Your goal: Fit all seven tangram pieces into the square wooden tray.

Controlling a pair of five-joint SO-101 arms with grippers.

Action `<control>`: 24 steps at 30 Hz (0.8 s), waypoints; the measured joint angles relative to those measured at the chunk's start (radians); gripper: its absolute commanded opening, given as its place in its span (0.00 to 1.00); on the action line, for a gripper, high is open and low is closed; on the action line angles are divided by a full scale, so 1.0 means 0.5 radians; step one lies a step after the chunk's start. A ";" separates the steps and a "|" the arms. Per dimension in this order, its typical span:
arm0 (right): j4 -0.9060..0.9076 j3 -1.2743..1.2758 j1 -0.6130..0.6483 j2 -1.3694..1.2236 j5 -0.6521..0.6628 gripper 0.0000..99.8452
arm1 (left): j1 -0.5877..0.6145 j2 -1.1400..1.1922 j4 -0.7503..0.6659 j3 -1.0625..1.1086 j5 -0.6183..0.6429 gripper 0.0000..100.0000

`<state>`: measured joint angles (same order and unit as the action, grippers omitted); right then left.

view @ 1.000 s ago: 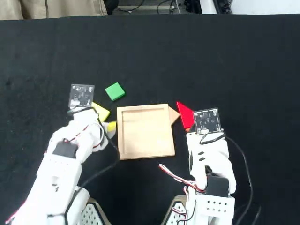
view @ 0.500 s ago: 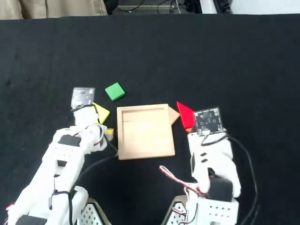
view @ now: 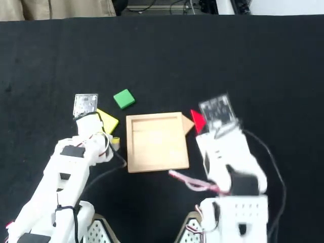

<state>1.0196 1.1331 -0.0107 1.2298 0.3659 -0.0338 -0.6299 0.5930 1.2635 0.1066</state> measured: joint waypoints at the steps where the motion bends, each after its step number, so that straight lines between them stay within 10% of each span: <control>1: 0.000 -0.052 -0.003 -0.117 -0.009 0.05 | 0.012 0.000 0.000 0.000 0.009 0.25; 24: 0.153 -1.160 -0.003 -1.936 0.129 0.24 | 0.095 0.000 0.000 0.000 0.015 0.25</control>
<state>1.0963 0.5531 -0.0123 0.2616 0.4304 0.0138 -0.6299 0.5930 1.2635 0.1143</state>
